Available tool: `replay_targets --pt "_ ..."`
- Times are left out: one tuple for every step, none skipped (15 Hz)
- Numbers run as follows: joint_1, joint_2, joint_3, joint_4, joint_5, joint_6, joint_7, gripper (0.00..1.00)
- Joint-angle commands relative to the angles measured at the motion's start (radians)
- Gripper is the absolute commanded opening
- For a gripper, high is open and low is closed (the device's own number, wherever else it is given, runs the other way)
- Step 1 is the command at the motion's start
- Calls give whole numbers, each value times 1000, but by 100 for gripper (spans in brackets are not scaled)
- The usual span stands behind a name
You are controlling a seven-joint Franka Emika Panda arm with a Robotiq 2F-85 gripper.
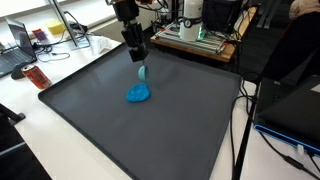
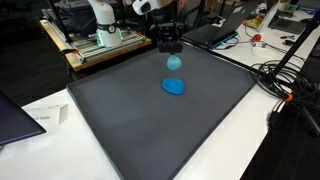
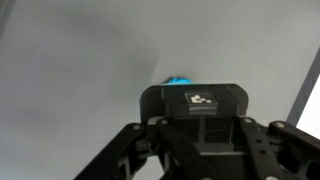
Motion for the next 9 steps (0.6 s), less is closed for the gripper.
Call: replay_targets --pt "6 21 2 25 6 12 9 22" --pt "14 16 -11 32 7 3 14 22" --pt "17 24 -13 41 7 11 21 22" --pt "21 25 -23 47 6 6 28 22" --pt "24 32 -28 59 7 7 38 22" --pt "26 45 -29 78 6 11 45 22" --pt "27 60 -26 95 6 21 52 22" --pt "28 76 -21 112 7 27 61 22" --pt "34 93 -23 135 7 36 67 22"
